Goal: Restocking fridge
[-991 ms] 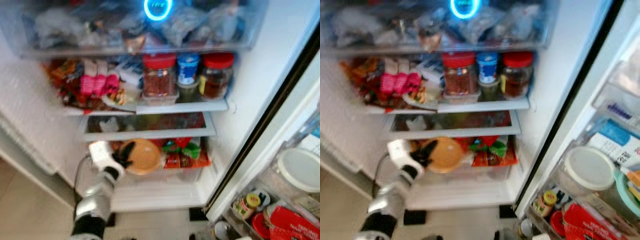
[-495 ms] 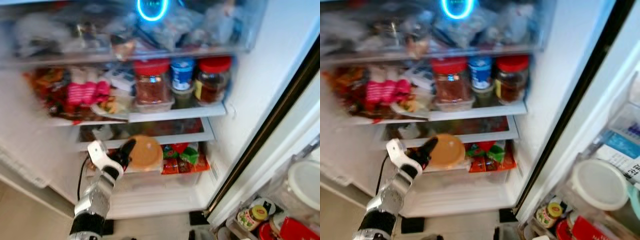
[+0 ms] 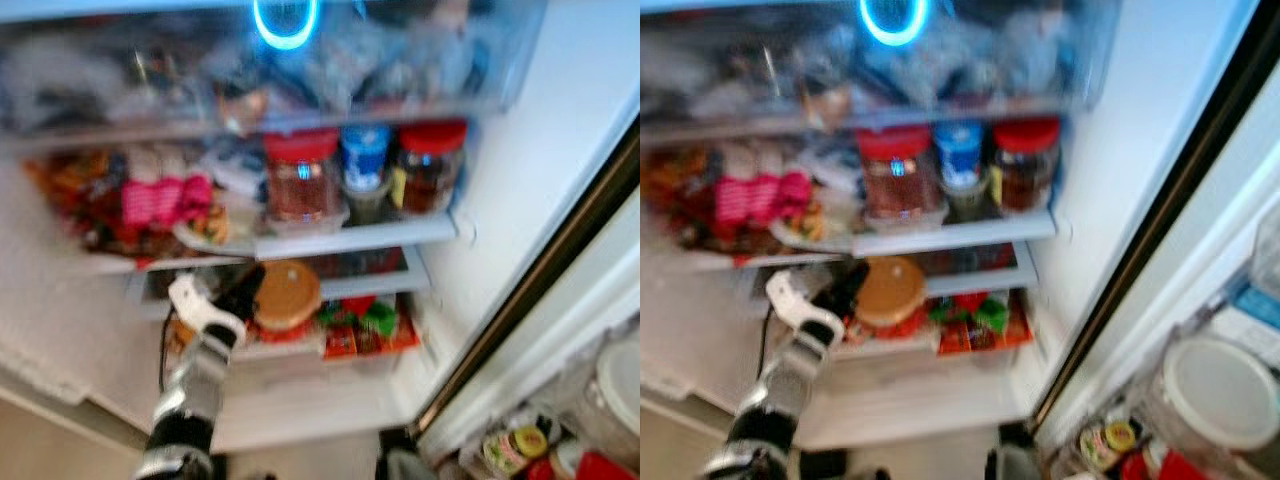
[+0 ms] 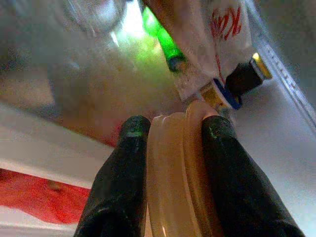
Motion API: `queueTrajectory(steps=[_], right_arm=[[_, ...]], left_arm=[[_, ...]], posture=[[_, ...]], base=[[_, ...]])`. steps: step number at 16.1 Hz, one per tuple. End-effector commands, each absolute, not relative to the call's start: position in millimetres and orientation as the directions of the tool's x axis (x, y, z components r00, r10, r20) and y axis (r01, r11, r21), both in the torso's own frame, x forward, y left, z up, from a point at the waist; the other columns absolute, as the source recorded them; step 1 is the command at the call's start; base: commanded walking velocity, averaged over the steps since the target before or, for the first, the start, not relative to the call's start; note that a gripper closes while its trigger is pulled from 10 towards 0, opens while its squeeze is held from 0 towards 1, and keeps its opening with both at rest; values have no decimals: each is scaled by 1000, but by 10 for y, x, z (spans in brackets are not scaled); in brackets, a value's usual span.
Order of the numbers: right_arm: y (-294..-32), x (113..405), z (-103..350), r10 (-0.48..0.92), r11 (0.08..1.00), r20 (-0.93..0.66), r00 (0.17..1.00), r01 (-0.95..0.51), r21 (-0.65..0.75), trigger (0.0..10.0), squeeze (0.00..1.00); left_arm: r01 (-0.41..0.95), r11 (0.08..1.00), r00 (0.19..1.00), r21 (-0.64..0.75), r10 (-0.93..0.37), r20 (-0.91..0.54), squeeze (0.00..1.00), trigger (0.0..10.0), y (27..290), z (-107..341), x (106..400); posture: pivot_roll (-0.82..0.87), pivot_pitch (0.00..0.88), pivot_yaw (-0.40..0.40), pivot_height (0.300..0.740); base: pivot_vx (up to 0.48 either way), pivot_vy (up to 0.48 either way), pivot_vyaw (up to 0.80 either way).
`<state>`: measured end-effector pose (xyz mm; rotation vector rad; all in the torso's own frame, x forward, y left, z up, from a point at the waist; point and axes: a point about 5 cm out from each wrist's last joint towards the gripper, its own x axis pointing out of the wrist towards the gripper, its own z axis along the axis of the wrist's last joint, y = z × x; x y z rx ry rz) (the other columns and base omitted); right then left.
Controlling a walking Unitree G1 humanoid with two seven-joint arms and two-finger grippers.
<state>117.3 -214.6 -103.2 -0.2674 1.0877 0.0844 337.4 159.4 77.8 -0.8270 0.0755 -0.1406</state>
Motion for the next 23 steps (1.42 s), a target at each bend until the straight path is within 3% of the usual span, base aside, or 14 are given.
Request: queueTrajectory(steps=[1,7,13,23], right_arm=[[-1948,1193,-1057,12,961,-887,462,-251,-118,10000,0],[-1998,1089,-1070,23,945,-892,451,-301,-128,10000,0],[-2149,912,-1075,9,928,-900,435,-340,-155,10000,0],[-2162,729,-1080,40,910,-895,445,-385,-151,10000,0]], left_arm=[[47,657,994,-752,-108,-32,0,10000,1668,734,3372],[-56,655,998,-753,52,-30,0,10000,1866,802,3484],[-147,736,981,-661,193,-3,0,10000,2126,946,3556],[-203,676,952,-708,305,18,0,10000,2270,1155,3661]], posture=[[-132,96,36,657],[-213,117,-20,657],[-284,152,-82,657],[-333,224,-117,657]], base=[[0,0,0],[0,0,0],[0,0,0],[0,0,0]])
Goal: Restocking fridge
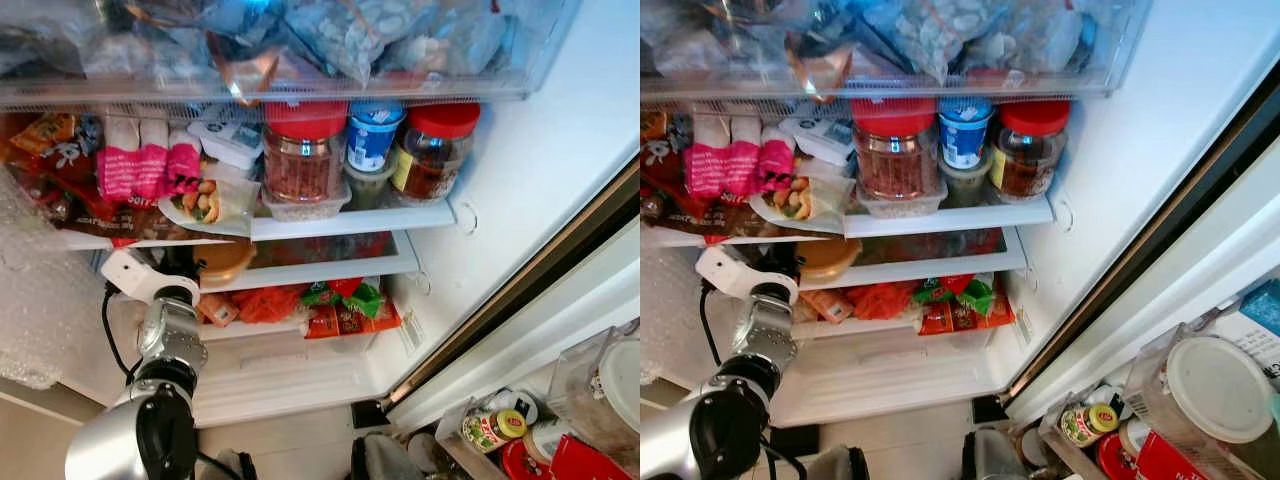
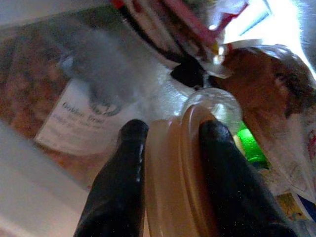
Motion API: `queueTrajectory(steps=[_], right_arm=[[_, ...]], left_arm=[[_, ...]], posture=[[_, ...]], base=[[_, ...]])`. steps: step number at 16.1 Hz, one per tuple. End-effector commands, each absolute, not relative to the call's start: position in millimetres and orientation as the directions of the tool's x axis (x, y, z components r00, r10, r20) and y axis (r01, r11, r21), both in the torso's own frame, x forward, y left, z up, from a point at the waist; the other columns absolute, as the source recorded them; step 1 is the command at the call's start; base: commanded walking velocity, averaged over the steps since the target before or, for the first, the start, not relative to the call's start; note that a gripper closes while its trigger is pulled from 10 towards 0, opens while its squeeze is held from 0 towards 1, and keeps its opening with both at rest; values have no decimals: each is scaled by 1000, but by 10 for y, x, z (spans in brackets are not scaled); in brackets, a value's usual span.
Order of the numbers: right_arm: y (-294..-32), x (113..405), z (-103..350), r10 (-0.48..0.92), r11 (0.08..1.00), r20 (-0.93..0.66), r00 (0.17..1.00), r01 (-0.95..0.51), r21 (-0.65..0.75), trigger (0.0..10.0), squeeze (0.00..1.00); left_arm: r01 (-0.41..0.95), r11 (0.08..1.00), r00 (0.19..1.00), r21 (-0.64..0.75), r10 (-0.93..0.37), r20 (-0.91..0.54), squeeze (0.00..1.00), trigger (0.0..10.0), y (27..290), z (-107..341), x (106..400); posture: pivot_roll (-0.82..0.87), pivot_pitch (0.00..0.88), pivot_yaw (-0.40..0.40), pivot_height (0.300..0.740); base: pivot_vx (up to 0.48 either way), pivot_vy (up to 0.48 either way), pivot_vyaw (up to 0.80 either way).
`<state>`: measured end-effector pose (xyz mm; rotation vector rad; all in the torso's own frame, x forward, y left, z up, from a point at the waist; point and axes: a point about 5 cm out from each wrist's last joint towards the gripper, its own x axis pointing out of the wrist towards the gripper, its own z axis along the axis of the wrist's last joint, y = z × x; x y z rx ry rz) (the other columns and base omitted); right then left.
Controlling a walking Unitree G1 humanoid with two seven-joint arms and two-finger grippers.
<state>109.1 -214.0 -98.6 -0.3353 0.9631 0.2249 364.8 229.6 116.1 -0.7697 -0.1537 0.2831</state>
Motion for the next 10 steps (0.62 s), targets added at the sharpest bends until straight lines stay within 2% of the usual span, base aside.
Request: queueTrajectory(steps=[1,2,7,10], right_arm=[[-2160,726,-1080,40,911,-894,446,-385,-151,10000,0],[-2158,725,-1080,40,911,-894,446,-384,-151,10000,0],[-2120,763,-1083,40,914,-891,452,-377,-150,10000,0],[-2098,812,-1078,31,915,-884,467,-368,-162,10000,0]], left_arm=[[-186,655,955,-732,295,22,0,10000,2248,1175,3682],[-172,642,957,-747,288,27,1000,10000,2231,1191,3697],[-154,653,962,-742,270,38,1000,10000,2215,1218,3716],[-115,627,963,-770,261,69,1000,10000,2249,1252,3721]], posture=[[-334,226,-115,657],[-334,223,-113,657],[-326,213,-97,657],[-311,200,-87,657]], base=[[0,0,0],[0,0,0],[0,0,0],[0,0,0]])
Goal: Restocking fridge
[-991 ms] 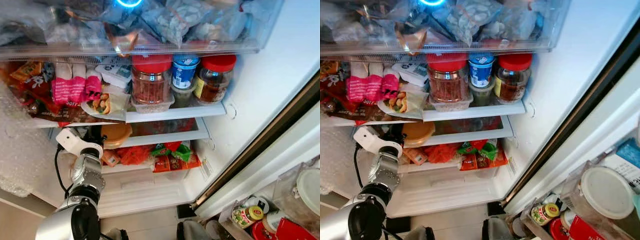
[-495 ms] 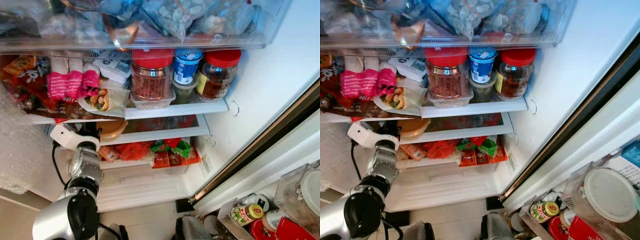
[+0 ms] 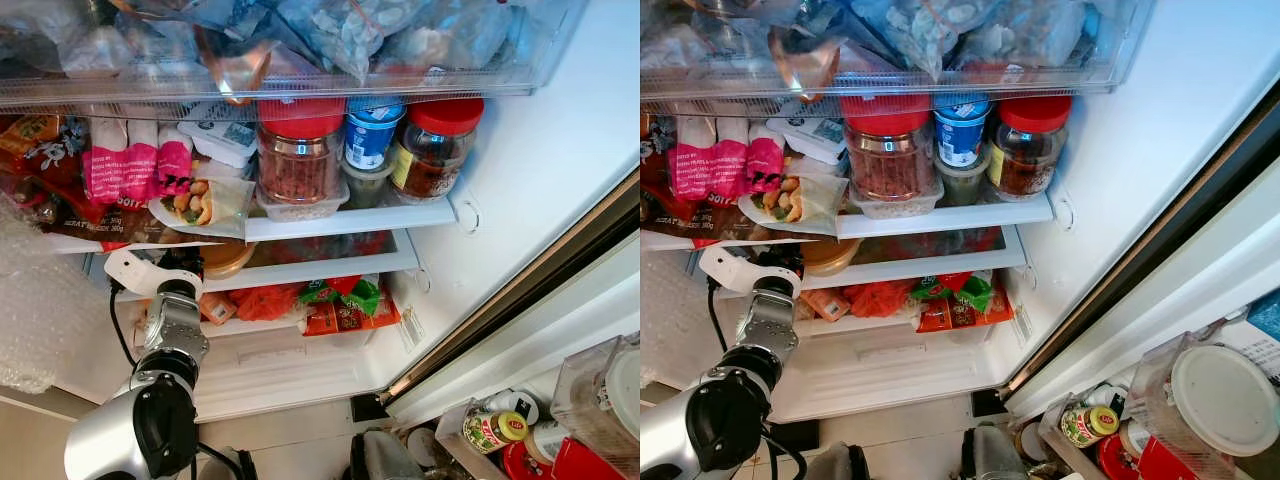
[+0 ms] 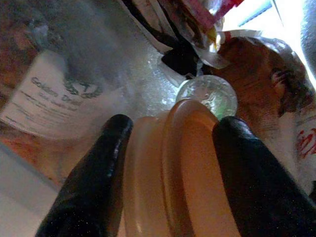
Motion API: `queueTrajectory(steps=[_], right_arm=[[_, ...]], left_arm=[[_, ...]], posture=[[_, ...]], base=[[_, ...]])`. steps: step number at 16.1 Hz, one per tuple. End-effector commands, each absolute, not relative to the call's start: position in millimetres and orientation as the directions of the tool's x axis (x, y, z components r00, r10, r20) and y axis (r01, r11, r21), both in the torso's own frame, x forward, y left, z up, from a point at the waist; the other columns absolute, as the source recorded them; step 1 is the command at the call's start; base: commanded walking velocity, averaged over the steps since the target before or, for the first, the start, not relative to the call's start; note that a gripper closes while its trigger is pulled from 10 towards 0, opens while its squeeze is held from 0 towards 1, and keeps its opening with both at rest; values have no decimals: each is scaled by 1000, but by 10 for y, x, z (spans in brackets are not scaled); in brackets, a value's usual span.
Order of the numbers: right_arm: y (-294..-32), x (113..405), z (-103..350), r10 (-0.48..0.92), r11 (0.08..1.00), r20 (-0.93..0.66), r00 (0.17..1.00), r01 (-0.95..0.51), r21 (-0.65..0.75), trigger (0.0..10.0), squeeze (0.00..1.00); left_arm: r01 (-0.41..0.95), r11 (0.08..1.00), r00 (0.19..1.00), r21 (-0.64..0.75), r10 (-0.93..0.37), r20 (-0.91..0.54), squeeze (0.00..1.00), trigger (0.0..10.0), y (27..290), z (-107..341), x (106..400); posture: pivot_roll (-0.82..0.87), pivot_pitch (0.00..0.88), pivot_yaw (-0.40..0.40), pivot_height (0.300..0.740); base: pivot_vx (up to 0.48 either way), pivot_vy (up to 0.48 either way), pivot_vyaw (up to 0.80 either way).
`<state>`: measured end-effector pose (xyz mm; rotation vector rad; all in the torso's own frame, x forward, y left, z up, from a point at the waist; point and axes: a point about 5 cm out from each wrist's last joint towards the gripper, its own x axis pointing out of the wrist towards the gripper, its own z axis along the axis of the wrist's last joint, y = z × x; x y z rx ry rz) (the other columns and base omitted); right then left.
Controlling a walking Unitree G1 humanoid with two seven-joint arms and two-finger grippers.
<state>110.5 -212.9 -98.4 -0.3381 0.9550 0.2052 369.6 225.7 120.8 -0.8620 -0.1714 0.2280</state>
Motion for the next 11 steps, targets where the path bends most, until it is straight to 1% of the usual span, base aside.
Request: queueTrajectory(steps=[1,5,6,7,10,11], right_arm=[[-2085,853,-1075,32,916,-882,471,-368,-163,10000,0],[-2053,927,-1070,30,916,-878,478,-364,-166,10000,0],[-2041,955,-1068,28,917,-876,482,-360,-169,10000,0],[-2037,971,-1066,25,918,-874,485,-357,-172,10000,0],[-2025,1014,-1061,22,920,-872,489,-352,-174,10000,0],[-2017,1026,-1061,22,919,-873,487,-354,-174,10000,0]], left_arm=[[-87,626,966,-775,244,89,1000,10000,2232,1282,3736],[-49,619,968,-784,223,115,1000,10000,2197,1305,3745],[-35,633,971,-773,205,124,0,10000,2187,1294,3737],[-35,641,971,-767,205,127,0,10000,2197,1292,3732],[-35,612,966,-790,225,131,0,10000,2280,1279,3705],[-35,618,965,-785,226,134,0,10000,2292,1265,3689]], posture=[[-301,191,-81,657],[-283,172,-66,657],[-277,165,-59,657],[-276,163,-58,657],[-264,149,-46,657],[-256,141,-42,657]], base=[[0,0,0],[0,0,0],[0,0,0],[0,0,0],[0,0,0],[0,0,0]])
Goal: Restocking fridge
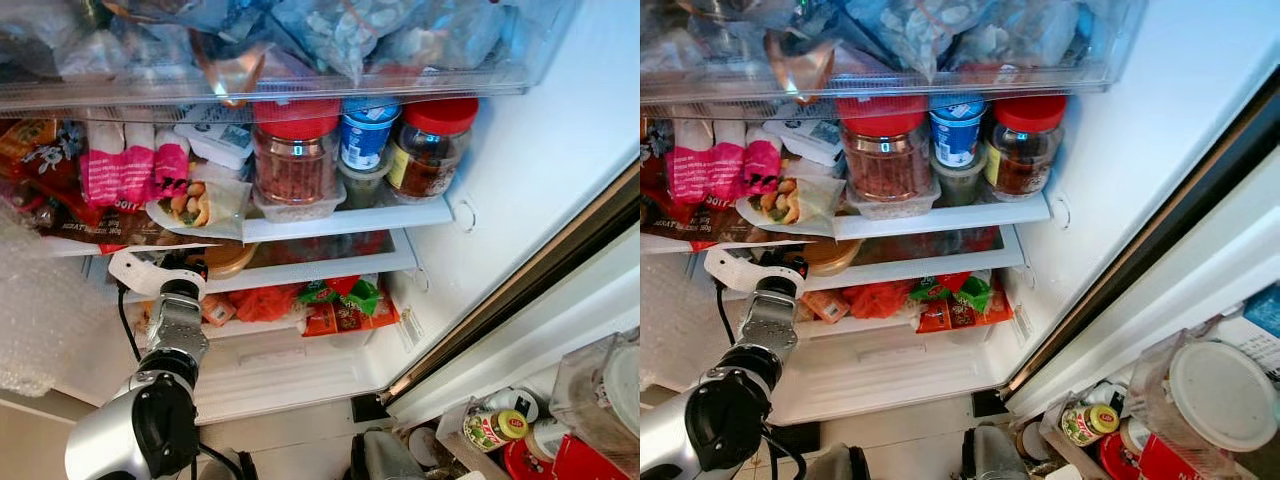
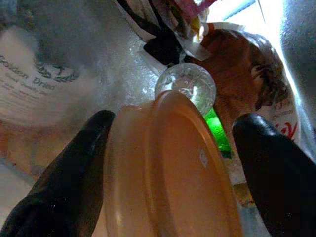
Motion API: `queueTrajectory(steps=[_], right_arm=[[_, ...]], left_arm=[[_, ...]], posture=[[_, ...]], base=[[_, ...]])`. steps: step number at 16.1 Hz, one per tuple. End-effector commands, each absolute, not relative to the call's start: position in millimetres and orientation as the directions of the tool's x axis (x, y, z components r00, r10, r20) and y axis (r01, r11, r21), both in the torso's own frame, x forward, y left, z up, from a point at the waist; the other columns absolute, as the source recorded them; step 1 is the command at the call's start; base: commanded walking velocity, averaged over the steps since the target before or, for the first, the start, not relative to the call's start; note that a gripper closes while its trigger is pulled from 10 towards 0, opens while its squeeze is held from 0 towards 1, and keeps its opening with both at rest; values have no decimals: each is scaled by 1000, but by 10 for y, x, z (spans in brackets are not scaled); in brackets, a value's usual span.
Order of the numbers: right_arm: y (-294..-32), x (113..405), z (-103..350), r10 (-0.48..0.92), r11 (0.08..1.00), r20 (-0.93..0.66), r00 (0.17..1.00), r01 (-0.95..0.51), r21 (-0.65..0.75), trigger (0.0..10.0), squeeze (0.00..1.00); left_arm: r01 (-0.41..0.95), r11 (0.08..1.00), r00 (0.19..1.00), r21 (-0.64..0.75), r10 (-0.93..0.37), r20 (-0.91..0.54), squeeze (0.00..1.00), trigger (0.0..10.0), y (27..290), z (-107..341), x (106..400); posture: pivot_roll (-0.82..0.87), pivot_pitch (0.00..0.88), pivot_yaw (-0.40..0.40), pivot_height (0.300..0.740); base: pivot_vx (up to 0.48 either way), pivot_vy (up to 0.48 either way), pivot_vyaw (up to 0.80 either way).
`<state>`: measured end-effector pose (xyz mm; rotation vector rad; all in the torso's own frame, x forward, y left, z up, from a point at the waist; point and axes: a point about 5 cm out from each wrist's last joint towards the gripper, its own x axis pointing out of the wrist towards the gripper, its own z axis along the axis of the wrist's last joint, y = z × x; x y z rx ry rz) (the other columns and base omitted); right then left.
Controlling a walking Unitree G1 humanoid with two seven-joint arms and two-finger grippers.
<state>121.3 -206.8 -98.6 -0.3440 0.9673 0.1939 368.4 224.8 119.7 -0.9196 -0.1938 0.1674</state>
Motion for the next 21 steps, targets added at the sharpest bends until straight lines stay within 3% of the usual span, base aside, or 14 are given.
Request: queueTrajectory(steps=[1,9,21], right_arm=[[-2011,1031,-1062,21,919,-874,485,-354,-174,10000,0],[-1973,1060,-1065,25,917,-873,486,-360,-174,10000,0],[-1989,1109,-1053,17,916,-871,492,-358,-184,10000,0]], left_arm=[[-30,625,964,-780,225,143,0,10000,2298,1260,3676],[15,635,963,-772,199,183,0,10000,2236,1274,3656],[6,651,981,-759,143,130,0,10000,2065,961,3411]], posture=[[-252,138,-41,657],[-223,109,-27,657],[-218,92,-22,657]], base=[[0,0,0],[0,0,0],[0,0,0]])
